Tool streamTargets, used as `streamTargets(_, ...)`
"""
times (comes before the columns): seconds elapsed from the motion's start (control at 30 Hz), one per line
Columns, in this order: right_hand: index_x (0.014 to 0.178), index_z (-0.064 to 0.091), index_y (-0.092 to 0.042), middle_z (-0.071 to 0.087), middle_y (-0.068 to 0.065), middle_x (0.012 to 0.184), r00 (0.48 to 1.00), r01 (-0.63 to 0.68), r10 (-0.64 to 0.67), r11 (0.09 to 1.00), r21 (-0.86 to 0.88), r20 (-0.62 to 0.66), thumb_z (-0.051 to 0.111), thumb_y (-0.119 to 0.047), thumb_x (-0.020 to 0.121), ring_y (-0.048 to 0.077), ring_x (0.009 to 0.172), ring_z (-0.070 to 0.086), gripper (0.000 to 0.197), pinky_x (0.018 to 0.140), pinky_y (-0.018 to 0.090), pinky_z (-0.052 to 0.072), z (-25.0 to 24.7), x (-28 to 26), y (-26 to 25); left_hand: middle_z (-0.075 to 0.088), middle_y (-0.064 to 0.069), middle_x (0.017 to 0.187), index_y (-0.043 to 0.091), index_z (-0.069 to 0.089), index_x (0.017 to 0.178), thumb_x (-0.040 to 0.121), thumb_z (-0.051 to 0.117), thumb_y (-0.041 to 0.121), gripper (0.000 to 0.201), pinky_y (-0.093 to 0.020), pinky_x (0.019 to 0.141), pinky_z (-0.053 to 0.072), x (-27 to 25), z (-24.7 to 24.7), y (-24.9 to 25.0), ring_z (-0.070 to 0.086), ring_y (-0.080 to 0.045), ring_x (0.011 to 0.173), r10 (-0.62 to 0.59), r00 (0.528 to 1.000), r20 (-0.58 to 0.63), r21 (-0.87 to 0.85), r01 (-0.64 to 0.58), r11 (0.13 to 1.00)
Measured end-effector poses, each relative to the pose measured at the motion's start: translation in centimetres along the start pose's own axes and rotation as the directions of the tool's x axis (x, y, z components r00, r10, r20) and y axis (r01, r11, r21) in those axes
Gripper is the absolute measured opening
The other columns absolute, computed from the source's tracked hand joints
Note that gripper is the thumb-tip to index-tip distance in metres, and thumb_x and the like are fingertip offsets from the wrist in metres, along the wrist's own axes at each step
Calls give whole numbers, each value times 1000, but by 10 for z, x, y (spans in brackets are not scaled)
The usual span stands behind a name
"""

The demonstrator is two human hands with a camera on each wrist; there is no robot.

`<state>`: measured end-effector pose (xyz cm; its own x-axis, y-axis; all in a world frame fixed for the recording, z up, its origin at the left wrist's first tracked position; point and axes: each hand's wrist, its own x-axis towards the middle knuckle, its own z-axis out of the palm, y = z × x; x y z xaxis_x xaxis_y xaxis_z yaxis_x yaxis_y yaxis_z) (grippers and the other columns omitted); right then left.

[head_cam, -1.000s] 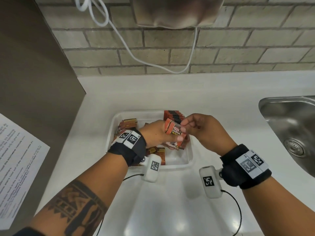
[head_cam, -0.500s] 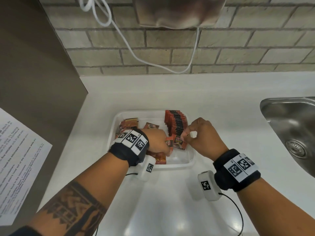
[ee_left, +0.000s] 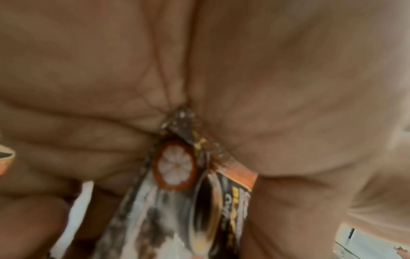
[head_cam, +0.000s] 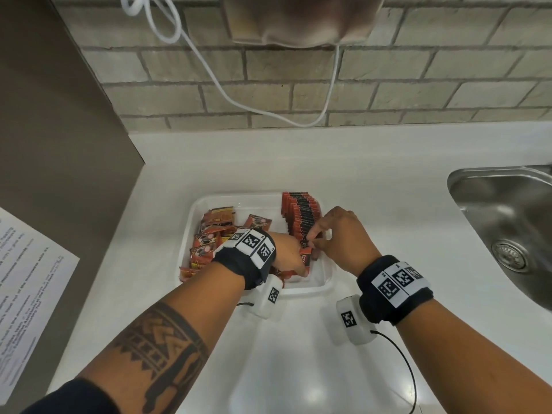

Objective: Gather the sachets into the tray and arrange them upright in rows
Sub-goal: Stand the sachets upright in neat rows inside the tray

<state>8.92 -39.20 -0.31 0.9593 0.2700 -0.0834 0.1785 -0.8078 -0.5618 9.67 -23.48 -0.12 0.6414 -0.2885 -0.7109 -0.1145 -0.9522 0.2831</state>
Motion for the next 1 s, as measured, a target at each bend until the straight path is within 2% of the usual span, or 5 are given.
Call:
streamTargets(0.2, 84, 75, -25, 57, 0, 98, 1000, 19, -17, 998, 60, -20, 83, -13, 76, 20, 99, 52, 16, 70, 15, 35, -1, 1, 3, 70, 0, 84, 18, 69, 92, 91, 64, 48, 30, -32, 78, 50, 5, 0, -2, 61, -18, 77, 14, 1000, 23, -22, -14, 1000)
streamTargets(0.47, 88, 75, -27, 59, -7, 96, 995, 35, -24, 993, 109, -97, 76, -22, 87, 8, 91, 51, 6, 73, 12, 33, -11, -2, 5, 64, 5, 70, 22, 65, 73, 92, 63, 48, 32, -29, 72, 47, 4, -3, -3, 59, -15, 70, 21, 999, 42, -26, -20, 999)
streamTargets(0.7, 88, 74, -30, 58, -12, 94, 993, 60, -49, 993, 102, -109, 76, -24, 86, -2, 86, 50, 6, 73, 10, 33, -17, -12, 3, 65, 5, 69, 17, 70, 78, 93, 62, 47, 34, -33, 78, 51, 1, -9, -5, 59, -15, 68, 62, 996, 60, -53, -59, 997)
streamTargets(0.87, 88, 75, -28, 58, -8, 96, 997, 20, -14, 997, 75, -70, 79, -20, 83, 7, 89, 50, 10, 72, 10, 33, -11, -12, 8, 64, 5, 74, 13, 70, 90, 93, 62, 45, 33, -28, 72, 47, 1, -10, -5, 59, -15, 74, 84, 996, 23, -76, -82, 994)
streamTargets(1.0, 86, 74, -28, 57, -6, 95, 999, -1, 3, 999, 52, -48, 80, -16, 82, 11, 89, 51, 13, 72, 14, 34, -7, -11, 10, 70, 2, 83, 11, 74, 101, 91, 64, 47, 38, -36, 88, 53, 3, -6, -7, 63, -18, 81, 69, 997, 36, -102, -65, 993)
